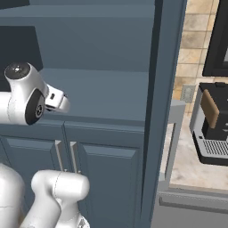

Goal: There is a tray on the dining counter. Grab the cup, mug, and pitcher and place them on the tray. The pitcher may be placed next to the tray if it cannot fit the tray.

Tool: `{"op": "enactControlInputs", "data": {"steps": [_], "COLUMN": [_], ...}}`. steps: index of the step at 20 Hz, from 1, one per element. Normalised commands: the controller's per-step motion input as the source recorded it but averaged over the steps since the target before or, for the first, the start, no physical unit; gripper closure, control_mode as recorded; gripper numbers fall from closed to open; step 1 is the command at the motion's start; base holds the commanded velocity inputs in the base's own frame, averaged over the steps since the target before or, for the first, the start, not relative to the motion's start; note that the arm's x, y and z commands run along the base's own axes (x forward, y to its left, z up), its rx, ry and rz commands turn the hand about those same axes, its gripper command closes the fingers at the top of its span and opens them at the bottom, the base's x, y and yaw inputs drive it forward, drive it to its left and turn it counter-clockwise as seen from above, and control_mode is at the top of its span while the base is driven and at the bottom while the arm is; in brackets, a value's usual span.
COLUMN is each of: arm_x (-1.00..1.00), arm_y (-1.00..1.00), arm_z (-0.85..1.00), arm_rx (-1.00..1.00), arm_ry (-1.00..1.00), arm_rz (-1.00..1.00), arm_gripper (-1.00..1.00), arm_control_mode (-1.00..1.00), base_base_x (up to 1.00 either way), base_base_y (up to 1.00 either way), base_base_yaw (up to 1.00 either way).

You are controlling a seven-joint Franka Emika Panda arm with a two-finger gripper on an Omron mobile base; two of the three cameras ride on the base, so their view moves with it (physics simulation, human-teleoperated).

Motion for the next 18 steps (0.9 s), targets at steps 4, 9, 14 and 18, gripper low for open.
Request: {"op": "enactControlInputs", "data": {"steps": [4, 9, 14, 18], "arm_x": [-0.56, -0.25, -0.19, -0.13], "arm_y": [-0.11, -0.03, 0.00, -0.02], "arm_z": [0.18, 0.16, 0.13, 0.08], "arm_rx": [0.00, -0.02, -0.05, -0.10], "arm_ry": [0.00, 0.05, 0.01, 0.01], "arm_rz": [0.13, 0.06, 0.00, 0.00], "arm_gripper": [1.00, 1.00, 1.00, 1.00], "arm_control_mode": [-1.00, -1.00, -1.00, -1.00], "base_base_x": [0.00, 0.00, 0.00, 0.00], "base_base_y": [0.00, 0.00, 0.00, 0.00], "base_base_yaw": [0.00, 0.00, 0.00, 0.00]}}
